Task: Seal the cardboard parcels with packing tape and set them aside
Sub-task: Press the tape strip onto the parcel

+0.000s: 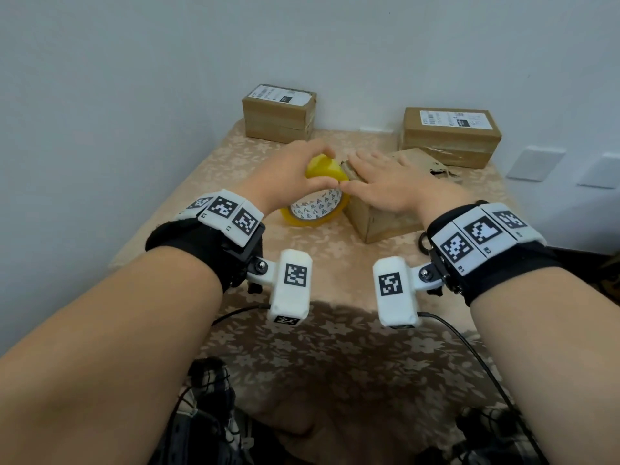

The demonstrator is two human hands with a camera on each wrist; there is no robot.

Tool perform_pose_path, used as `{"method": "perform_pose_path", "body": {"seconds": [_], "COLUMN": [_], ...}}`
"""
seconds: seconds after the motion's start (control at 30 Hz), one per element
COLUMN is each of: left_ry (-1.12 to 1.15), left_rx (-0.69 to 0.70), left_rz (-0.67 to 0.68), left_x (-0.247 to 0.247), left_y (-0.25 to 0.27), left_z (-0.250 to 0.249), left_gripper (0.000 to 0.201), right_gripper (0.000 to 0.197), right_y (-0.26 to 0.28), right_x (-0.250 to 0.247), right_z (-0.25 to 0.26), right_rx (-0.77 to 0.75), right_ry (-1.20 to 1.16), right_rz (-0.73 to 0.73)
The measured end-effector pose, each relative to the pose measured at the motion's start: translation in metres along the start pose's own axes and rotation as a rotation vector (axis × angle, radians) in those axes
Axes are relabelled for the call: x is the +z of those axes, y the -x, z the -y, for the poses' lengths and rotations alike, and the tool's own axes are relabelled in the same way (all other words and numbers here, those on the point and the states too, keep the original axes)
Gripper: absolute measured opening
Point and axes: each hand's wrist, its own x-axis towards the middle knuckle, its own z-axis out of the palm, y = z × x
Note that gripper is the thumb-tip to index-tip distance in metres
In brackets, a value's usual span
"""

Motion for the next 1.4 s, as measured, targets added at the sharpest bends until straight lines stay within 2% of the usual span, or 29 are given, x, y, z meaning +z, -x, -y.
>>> {"method": "perform_pose_path", "body": {"seconds": [0.13, 0.3, 0.43, 0.57, 0.63, 0.73, 0.83, 0.93, 1.1, 1.23, 1.3, 1.4], "left_ry": [-0.040, -0.189, -0.283, -0.258, -0.249, -0.162, -0.032, -0.003, -0.093, -0.222, -0.259, -0.309], "left_rx": [-0.002, -0.043, -0.045, -0.045, -0.025, -0.005, -0.025, -0.034, -0.015, -0.009, -0.008, 0.020], "left_rz": [-0.010, 0.107, 0.115, 0.094, 0.081, 0.014, -0.074, -0.094, -0.029, 0.097, 0.118, 0.072], "left_x": [-0.006, -0.008, -0.007, -0.006, -0.004, -0.001, 0.001, 0.003, -0.008, -0.012, -0.012, -0.007], "left_y": [0.001, 0.000, 0.000, 0.002, 0.002, 0.005, 0.009, 0.011, 0.010, 0.007, 0.008, 0.010], "left_z": [-0.003, -0.001, -0.004, -0.002, -0.001, 0.003, 0.011, 0.017, 0.010, 0.009, 0.010, 0.008], "left_gripper": [0.045, 0.044, 0.046, 0.046, 0.047, 0.054, 0.052, 0.049, 0.049, 0.047, 0.046, 0.051], "right_gripper": [0.062, 0.060, 0.060, 0.070, 0.060, 0.041, 0.038, 0.042, 0.036, 0.030, 0.033, 0.043], "right_y": [0.002, 0.002, -0.002, -0.004, -0.009, -0.017, -0.018, -0.022, -0.028, -0.027, -0.026, -0.026], "right_x": [0.001, 0.002, -0.001, -0.008, -0.005, 0.004, 0.007, 0.009, 0.012, 0.012, 0.013, 0.020], "right_z": [0.000, 0.002, 0.001, 0.014, 0.023, 0.030, 0.030, 0.029, 0.029, 0.029, 0.031, 0.036], "right_rx": [0.006, 0.017, 0.052, 0.122, 0.171, 0.218, 0.207, 0.216, 0.236, 0.229, 0.240, 0.302], "right_ry": [0.027, 0.027, -0.042, -0.218, -0.140, 0.024, 0.063, 0.059, 0.019, -0.008, -0.002, 0.084], "right_rz": [-0.002, -0.006, 0.012, -0.121, -0.202, -0.236, -0.186, -0.191, -0.209, -0.236, -0.230, -0.227]}}
